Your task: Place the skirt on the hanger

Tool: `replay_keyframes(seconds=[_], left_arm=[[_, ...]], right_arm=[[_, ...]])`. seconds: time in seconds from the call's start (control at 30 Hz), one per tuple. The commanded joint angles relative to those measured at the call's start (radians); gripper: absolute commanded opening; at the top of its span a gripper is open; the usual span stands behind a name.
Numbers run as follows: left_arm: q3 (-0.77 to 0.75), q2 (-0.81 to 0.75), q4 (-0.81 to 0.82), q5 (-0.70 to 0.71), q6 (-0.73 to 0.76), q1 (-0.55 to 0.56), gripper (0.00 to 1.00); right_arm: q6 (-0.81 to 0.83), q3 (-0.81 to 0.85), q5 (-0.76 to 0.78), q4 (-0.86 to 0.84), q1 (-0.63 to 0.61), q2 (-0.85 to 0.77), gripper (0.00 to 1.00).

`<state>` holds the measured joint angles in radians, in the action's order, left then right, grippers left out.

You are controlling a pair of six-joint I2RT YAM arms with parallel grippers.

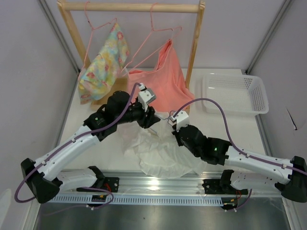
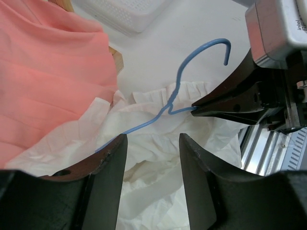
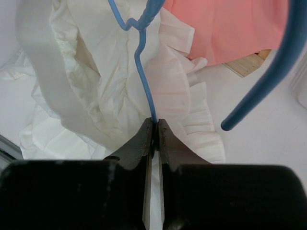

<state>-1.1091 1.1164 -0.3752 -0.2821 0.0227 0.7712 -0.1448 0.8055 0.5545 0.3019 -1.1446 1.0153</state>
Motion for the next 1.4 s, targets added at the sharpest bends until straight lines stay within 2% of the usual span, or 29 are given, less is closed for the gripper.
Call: replay_keyframes(seconds=[0.0, 0.13, 0.3, 0.87, 0.93, 1.13, 1.23, 1.27, 1.37], left_arm=[[0.005, 0.010, 0.082, -0.256, 0.085, -0.087, 0.54], [-0.011, 0.075, 0.146, -0.386, 0.100, -0.122, 0.58], [-0.084, 0.186, 0.121, -0.520, 0.112, -0.122, 0.59], [-0.047, 0.313, 0.306, -0.543, 0.037, -0.099, 0.56], [-0.040, 0.324, 0.321, -0.531, 0.031, -0.095, 0.53], [-0.043, 0.349, 0.354, -0.537, 0.002, -0.078, 0.33], [-0.044, 0.355, 0.351, -0.539, -0.004, -0.072, 0.15], [-0.046, 0.353, 0.345, -0.542, -0.012, -0.072, 0.02], [-0.025, 0.333, 0.366, -0.526, -0.058, -0.070, 0.00]], right_arm=[[0.011, 0.035, -0.014, -0.046, 0.008, -0.026, 0.00], [0.007, 0.040, -0.022, -0.037, 0.011, -0.026, 0.00], [-0.001, 0.040, -0.021, -0.027, 0.013, -0.032, 0.00], [-0.013, 0.037, -0.018, -0.011, 0.013, -0.052, 0.00], [-0.012, 0.037, -0.018, -0.010, 0.013, -0.055, 0.00], [-0.010, 0.035, -0.016, -0.004, 0.013, -0.073, 0.00], [-0.012, 0.034, -0.010, 0.002, 0.014, -0.083, 0.00], [-0.012, 0.034, -0.010, 0.003, 0.014, -0.084, 0.00], [-0.024, 0.040, 0.002, 0.014, 0.017, -0.093, 0.00]])
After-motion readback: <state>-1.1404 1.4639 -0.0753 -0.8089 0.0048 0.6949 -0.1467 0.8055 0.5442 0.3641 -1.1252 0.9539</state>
